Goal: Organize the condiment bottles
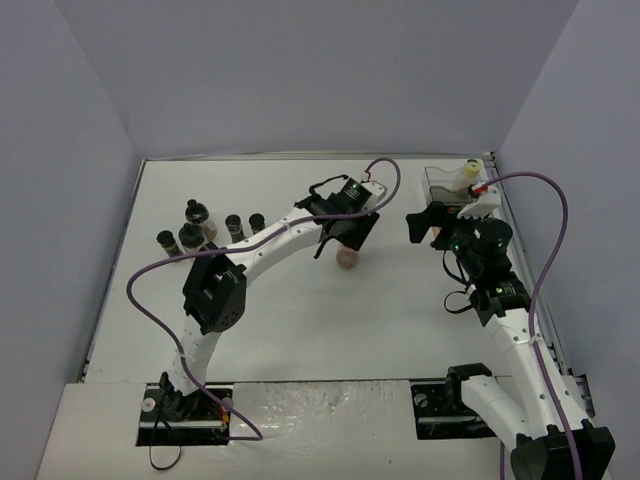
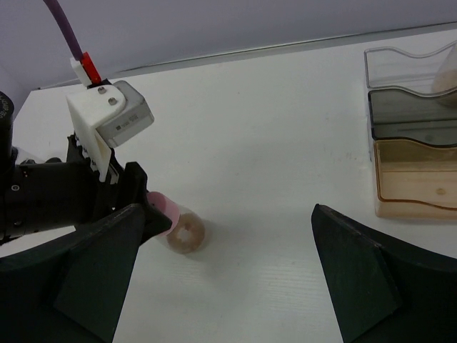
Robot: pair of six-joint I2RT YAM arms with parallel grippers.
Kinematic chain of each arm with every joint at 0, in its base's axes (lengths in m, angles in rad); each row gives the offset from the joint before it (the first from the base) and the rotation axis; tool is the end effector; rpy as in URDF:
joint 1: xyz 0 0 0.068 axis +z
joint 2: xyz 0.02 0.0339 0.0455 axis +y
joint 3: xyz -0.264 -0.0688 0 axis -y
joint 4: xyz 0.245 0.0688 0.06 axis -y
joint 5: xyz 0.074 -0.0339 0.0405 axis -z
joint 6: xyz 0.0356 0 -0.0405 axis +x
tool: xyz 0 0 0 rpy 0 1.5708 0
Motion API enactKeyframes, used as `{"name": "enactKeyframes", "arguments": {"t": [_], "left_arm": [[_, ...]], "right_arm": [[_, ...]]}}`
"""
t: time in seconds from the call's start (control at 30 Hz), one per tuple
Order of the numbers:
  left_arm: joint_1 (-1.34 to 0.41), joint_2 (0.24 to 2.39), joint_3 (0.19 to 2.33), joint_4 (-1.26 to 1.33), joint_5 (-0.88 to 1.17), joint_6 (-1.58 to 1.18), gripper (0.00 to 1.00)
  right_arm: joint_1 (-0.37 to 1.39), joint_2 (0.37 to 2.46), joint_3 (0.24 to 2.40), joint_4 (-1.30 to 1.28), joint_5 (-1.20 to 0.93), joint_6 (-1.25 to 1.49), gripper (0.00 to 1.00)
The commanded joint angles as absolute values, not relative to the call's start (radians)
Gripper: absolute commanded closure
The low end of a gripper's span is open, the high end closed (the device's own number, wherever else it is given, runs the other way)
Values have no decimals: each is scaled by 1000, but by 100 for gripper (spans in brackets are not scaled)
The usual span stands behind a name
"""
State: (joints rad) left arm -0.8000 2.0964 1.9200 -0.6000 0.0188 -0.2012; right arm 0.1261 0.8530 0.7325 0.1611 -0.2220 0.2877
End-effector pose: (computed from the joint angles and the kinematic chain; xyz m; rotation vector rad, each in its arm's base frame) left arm 0.3356 -0.3465 0.2811 0.7186 2.2959 -0.5042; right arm 0.2028 0.0336 0.3469 -0.0539 1.5512 0.4980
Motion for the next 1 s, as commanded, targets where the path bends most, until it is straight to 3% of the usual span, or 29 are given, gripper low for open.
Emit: {"name": "enactKeyframes", "arguments": {"t": [0.0,0.27,0.33,0.4,0.67,0.97], "left_arm": [[-813,2016,1889,-540,45,-200,62],[-815,1980,1771,-494,55,-229,28],[-814,1957,1762,-493,57,-235,9],[-813,1943,1777,-517,57,-236,4],[-754,1718,1703,-565,-21,-270,3],[-575,1308,1313,-506,-42,-311,3]], "right_arm": [[135,832,725,213,-192,272,0],[142,856,716,213,-196,264,0],[146,864,716,213,-198,262,0],[151,878,718,213,-205,258,0],[249,984,749,217,-205,228,0],[468,1195,821,219,-83,150,0]]}}
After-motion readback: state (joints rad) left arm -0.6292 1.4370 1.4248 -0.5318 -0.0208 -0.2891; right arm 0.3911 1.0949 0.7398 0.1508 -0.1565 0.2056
